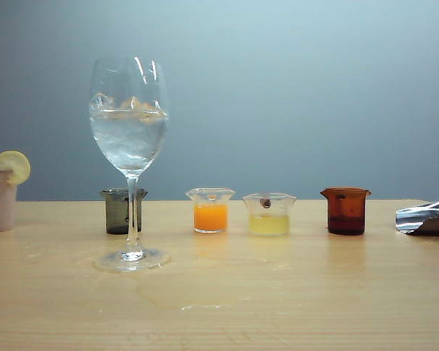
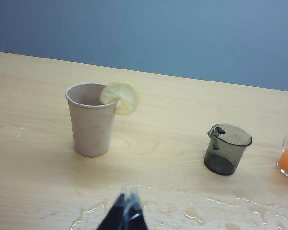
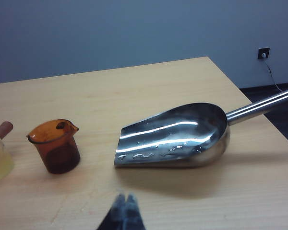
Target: Pick up the second measuring cup from the left, pour the orange juice inside into the goblet, and finally put the measuring cup back in its original place.
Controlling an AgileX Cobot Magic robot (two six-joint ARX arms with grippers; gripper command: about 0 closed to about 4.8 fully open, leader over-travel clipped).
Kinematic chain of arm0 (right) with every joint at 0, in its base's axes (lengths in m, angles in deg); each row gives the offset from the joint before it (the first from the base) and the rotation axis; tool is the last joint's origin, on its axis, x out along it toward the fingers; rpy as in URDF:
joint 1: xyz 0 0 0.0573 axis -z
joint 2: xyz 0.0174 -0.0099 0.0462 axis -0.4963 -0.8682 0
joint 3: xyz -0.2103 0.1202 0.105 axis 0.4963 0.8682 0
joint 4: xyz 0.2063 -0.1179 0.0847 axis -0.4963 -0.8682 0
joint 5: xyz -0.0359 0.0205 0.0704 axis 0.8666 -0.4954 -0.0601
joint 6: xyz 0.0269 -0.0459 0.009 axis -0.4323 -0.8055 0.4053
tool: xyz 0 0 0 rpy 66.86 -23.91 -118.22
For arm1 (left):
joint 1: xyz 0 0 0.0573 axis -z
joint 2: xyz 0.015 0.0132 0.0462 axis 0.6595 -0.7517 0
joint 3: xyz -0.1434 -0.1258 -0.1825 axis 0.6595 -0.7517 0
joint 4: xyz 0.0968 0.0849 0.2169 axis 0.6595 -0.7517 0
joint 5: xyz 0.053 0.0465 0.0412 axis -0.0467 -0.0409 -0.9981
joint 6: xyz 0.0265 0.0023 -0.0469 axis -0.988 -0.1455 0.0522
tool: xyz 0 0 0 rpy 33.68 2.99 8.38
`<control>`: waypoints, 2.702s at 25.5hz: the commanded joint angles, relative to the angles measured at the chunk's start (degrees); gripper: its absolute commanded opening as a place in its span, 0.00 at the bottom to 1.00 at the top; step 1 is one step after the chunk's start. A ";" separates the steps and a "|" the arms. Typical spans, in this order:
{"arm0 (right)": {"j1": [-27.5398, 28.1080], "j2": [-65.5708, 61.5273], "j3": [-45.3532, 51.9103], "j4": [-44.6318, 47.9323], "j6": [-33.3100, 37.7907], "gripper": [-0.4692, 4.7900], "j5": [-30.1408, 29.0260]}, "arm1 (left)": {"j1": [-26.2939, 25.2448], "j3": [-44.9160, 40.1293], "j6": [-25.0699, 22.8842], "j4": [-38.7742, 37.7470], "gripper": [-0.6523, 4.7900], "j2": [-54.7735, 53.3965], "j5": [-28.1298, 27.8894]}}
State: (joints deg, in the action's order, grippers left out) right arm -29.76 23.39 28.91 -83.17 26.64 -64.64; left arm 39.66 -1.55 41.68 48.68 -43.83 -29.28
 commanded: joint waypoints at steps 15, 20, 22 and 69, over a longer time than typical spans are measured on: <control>-4.72 -3.08 -11.15 -2.64 0.66 0.08 1.49 | -0.02 8.37 1.84 -0.59 0.11 -0.11 -1.46; -9.46 -14.69 -21.79 -1.92 0.68 0.08 1.66 | -0.02 15.76 2.95 -3.87 0.11 -3.04 -1.20; -11.98 -20.92 -26.25 -0.66 0.68 0.08 1.66 | -0.02 18.71 2.78 -3.76 0.11 -5.51 -0.92; -44.54 -113.48 -49.92 50.99 4.96 0.94 16.66 | 19.65 38.47 -9.27 -12.15 0.11 -33.22 5.25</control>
State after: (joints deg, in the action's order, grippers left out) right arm -74.42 -89.94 -20.35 -32.17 31.58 -48.49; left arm 59.26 36.66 32.60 36.27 -77.07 -24.06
